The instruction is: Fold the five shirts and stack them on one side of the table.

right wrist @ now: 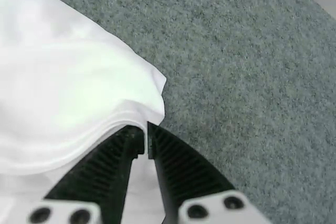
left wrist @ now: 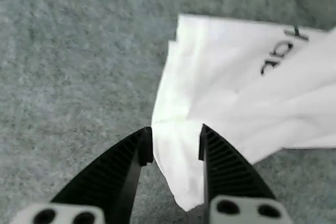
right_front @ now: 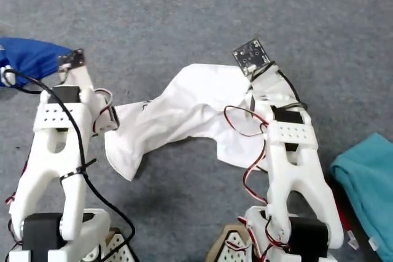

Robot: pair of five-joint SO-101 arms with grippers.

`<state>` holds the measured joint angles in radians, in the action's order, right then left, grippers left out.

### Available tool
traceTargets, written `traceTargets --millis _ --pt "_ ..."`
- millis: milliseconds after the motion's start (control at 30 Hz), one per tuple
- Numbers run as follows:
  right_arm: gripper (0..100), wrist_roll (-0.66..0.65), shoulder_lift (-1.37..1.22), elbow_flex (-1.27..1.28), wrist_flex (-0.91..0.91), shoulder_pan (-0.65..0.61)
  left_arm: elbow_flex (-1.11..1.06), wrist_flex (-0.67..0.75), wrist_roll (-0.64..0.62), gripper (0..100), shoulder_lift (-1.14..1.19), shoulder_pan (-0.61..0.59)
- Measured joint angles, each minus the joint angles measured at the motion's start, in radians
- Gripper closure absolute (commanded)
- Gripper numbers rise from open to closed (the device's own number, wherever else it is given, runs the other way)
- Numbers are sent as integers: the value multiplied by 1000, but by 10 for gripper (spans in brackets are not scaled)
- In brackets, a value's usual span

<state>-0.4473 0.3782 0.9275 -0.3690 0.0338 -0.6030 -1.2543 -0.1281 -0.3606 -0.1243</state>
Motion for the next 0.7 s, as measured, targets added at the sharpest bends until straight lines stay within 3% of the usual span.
traceTargets --millis 200,700 --pt "994 0 0 0 0 0 -78 81 -97 750 0 -6" --pt "994 0 -3 0 0 0 -239 252 -146 811 0 87"
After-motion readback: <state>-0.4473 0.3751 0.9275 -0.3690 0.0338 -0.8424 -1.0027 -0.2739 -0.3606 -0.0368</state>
